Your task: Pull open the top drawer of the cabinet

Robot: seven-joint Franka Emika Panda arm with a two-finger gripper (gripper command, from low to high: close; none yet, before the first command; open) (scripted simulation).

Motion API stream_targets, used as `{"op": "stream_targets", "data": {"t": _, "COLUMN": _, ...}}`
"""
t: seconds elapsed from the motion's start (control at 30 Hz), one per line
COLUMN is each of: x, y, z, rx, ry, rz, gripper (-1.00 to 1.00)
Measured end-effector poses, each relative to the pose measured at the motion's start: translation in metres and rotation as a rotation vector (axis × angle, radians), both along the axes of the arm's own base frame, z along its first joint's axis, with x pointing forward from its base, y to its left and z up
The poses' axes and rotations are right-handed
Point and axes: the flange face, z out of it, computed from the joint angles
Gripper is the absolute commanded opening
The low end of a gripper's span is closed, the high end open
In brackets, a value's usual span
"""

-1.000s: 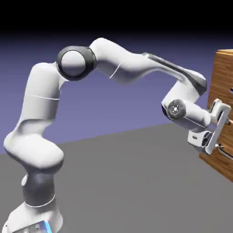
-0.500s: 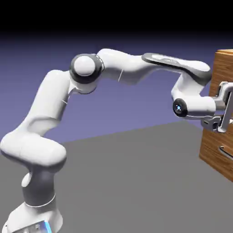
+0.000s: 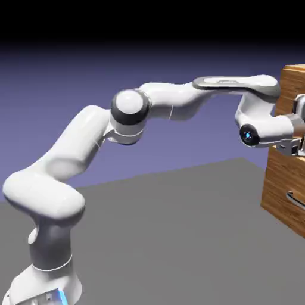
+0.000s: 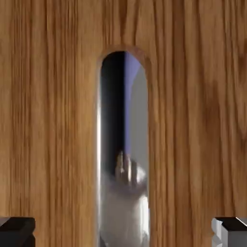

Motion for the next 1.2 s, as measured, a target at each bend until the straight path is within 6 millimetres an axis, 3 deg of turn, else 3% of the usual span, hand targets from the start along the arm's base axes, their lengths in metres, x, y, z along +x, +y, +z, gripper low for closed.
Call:
{"op": "stream_targets", "data": {"t": 0.3, "x": -0.058, "y": 0.0, "z": 0.0, "rx": 0.0, "ry": -0.001, "rz": 0.0, "gripper": -1.0}}
{"op": "stream_targets", "data": {"t": 0.7, "x": -0.155, "y": 0.0, "z": 0.0, "rx": 0.0, "ry": -0.001, "rz": 0.0, "gripper": -1.0}}
{"op": "stream_targets", "data": {"t": 1.1, "x": -0.225, "y": 0.0, "z": 0.0, "rx": 0.0, "ry": -0.001, "rz": 0.0, "gripper": -1.0}}
{"op": "stream_targets", "data": {"t": 1.13, "x": -0.23, "y": 0.0, "z": 0.0, "rx": 0.0, "ry": -0.001, "rz": 0.0, "gripper": 1.0}}
{"op": "stream_targets", "data": {"t": 1.2, "x": -0.23, "y": 0.0, "z": 0.0, "rx": 0.0, "ry": 0.0, "rz": 0.0, "gripper": 1.0}}
